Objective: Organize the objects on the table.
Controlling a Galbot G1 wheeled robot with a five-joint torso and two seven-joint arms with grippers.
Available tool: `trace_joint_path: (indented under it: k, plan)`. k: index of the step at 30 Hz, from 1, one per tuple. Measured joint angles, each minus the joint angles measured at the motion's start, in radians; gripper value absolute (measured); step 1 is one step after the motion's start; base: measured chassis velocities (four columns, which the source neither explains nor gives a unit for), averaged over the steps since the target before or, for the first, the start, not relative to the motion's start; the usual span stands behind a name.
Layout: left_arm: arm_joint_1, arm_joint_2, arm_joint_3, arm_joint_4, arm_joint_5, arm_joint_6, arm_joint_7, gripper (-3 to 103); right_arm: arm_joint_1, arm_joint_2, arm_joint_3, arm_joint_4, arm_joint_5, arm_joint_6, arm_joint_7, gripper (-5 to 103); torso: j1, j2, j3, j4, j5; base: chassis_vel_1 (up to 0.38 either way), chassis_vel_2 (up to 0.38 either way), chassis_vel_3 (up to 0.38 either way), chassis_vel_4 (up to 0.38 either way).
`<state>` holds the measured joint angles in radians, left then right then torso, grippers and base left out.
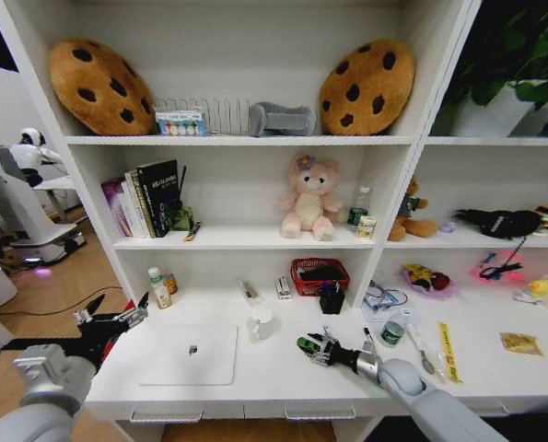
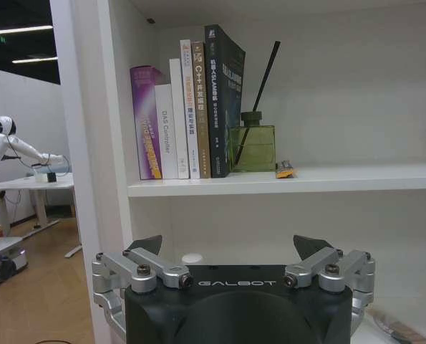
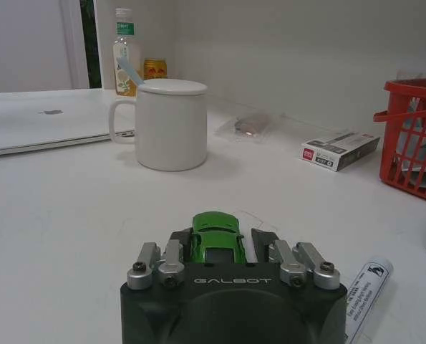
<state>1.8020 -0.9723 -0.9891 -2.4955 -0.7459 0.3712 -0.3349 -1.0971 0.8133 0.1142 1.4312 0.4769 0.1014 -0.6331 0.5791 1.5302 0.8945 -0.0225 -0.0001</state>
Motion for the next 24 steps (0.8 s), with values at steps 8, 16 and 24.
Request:
trace_joint_path:
  k: [8, 16, 24]
  plan:
    - [0.0, 0.0, 0.0, 0.0, 0.0, 0.0, 0.0, 100, 0.005, -0.002, -0.001, -0.001, 0.009, -0.003, 0.004, 36, 0.0, 0.0, 0.0, 0.0, 0.0002, 0.0, 0.0, 0.0, 0.0]
    - [0.0, 0.0, 0.0, 0.0, 0.0, 0.0, 0.0, 100, -0.001, -0.017, 0.041, 0.06, 0.069, -0.018, 0.021, 36, 0.0, 0.0, 0.0, -0.0001, 0.0002, 0.0, 0.0, 0.0, 0.0]
    - [0.0, 0.0, 0.0, 0.0, 0.0, 0.0, 0.0, 100, 0.019, -0.108, 0.174, 0.253, 0.192, -0.075, 0.045, 36, 0.0, 0.0, 0.0, -0.0001, -0.0004, 0.0, 0.0, 0.0, 0.0]
